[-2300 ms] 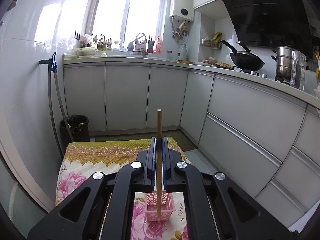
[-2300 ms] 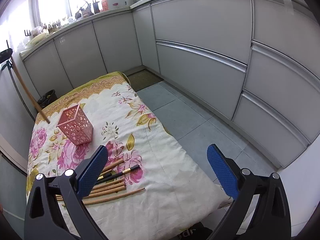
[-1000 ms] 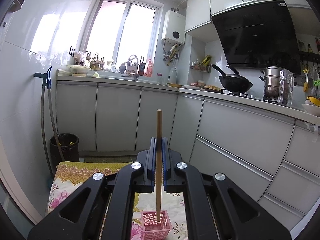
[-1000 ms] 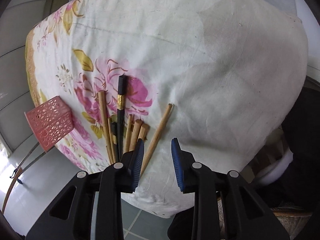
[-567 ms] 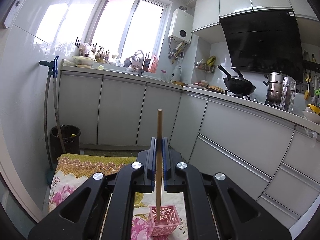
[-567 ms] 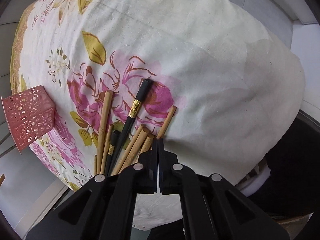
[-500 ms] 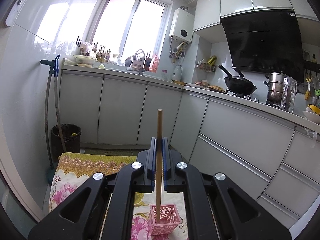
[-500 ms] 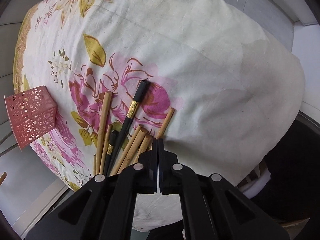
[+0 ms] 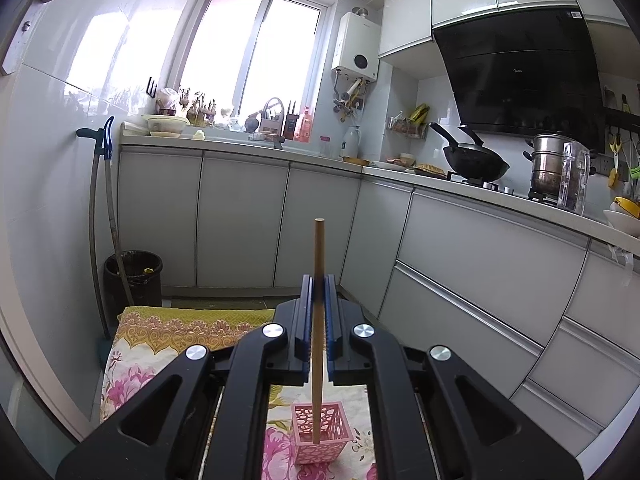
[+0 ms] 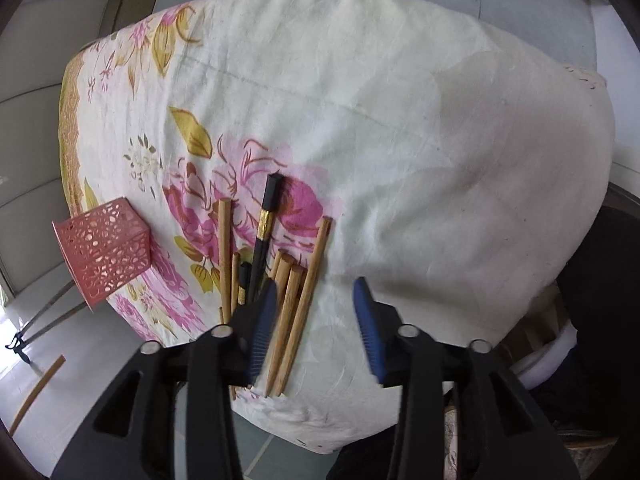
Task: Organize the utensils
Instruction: 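Lower the chopstick into the pink basket with the left gripper while the right gripper grasps a chopstick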
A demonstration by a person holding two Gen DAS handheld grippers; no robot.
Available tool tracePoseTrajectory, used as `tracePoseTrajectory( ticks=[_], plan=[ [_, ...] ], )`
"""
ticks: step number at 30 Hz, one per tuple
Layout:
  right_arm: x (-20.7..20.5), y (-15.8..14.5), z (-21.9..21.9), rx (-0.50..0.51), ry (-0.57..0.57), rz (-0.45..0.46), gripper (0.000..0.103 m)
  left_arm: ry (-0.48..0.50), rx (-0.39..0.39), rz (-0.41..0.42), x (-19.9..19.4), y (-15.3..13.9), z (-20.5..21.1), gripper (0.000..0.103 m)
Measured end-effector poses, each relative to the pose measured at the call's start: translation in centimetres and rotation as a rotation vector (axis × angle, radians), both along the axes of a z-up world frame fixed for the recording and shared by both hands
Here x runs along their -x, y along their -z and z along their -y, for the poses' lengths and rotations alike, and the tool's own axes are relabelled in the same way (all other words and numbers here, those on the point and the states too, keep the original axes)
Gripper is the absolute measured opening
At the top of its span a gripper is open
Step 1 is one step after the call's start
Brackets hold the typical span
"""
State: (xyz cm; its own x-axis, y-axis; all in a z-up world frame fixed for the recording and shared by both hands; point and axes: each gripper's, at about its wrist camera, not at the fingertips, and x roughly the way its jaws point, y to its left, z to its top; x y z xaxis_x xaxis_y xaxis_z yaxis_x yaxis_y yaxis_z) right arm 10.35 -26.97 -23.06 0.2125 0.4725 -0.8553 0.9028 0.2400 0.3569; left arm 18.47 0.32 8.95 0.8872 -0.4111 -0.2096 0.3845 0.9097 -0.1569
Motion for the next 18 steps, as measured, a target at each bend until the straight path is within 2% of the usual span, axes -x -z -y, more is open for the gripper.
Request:
tracePoseTrajectory(
  ticks=[2,4,5,14,15,16,18],
  plan=[
    [-0.4,0.2,0.2,0.011,-0.014,-0.027,0.046,0.009,0.017,-0.002,-0.4,0.2,-0.3,0.004],
    [-1.0,0.5,-0.2,0.019,-0.029,-0.059,0.032,0.015,0.028,-0.004,-0.9,0.4,-0.7,0.004],
    [-1.2,0.7,-0.5,0.024,-0.039,-0.070,0.029,0.018,0.031,-0.006,-1.2,0.6,-0.9,0.004],
    [-5.2,0.4,-1.5,0.149,-0.144,-0.209,0.025,0.024,0.080,-0.033,-2.5,1.4,-3.6,0.004],
    [-5.6,0.3,-1.9,0.181,-0.183,-0.229,0.022,0.023,0.082,-0.031,-2.4,1.3,-3.8,0.004],
    [-6.0,0.2,-2.3,0.217,-0.225,-0.246,0.014,0.022,0.085,-0.028,-2.3,1.2,-3.9,0.004],
    [-6.2,0.0,-3.1,0.269,-0.277,-0.232,0.010,0.020,0.092,-0.025,-2.0,0.9,-4.2,0.004]
  ],
)
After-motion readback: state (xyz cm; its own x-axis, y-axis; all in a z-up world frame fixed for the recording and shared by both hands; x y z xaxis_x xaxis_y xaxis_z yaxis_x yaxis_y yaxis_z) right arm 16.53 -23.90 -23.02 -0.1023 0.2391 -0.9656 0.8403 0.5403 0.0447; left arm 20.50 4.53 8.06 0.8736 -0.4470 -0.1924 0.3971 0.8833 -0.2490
